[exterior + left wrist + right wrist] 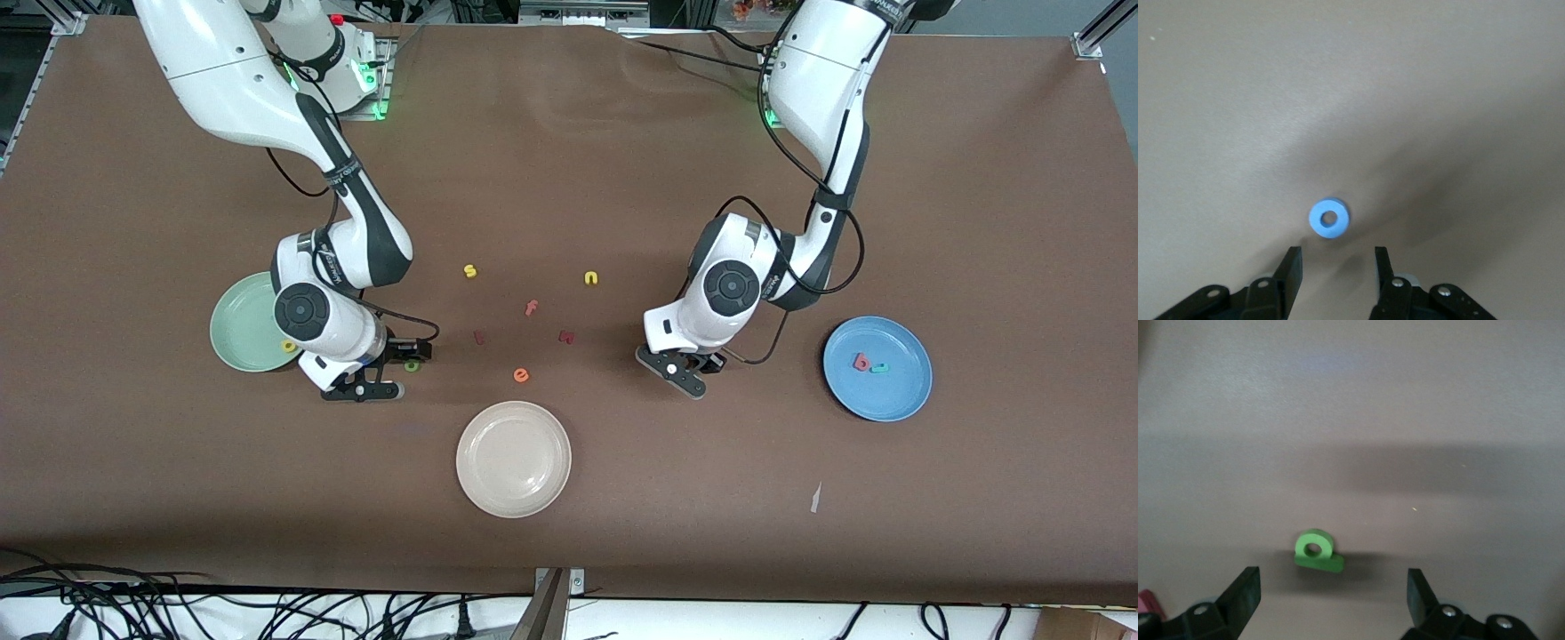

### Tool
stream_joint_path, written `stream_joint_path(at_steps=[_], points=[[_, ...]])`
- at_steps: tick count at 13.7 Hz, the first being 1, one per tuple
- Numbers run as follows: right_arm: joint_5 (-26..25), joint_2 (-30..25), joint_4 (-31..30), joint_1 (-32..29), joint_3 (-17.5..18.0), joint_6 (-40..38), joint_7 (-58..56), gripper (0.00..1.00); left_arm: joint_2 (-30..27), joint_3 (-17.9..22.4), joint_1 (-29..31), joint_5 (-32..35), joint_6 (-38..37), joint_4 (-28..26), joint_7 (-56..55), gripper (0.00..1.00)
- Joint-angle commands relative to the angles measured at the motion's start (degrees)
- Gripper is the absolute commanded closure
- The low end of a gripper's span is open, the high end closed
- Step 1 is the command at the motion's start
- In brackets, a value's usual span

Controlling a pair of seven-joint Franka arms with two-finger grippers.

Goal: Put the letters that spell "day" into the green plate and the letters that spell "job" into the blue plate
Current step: 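Move the left gripper to the blue ring while the right gripper reaches the green p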

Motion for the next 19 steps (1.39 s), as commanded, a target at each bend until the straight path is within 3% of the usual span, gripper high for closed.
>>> stream_joint_path(at_steps=[1, 5, 14, 19], points=[[0.93, 1.62, 1.42, 0.62, -0.08, 0.74, 0.18, 0.1, 1.25, 0.62, -0.44, 0.31, 1.69, 1.68, -0.21, 0.49], [0.84, 2.5, 1.5, 0.97, -0.08, 2.14, 0.18, 0.21, 3.01, 0.62, -0.53, 0.13, 4.06, 1.95, -0.83, 0.49], [0.84, 3.03, 1.5, 0.97, 0.01, 2.84, 0.18, 0.64, 3.54, 0.62, -0.88, -0.13, 4.68, 2.38, -0.91, 0.54], [0.93, 3.03, 2.03, 0.97, 0.01, 2.85, -0.17, 0.78, 3.62, 0.62, -0.96, -0.13, 4.77, 2.65, -0.91, 0.55]])
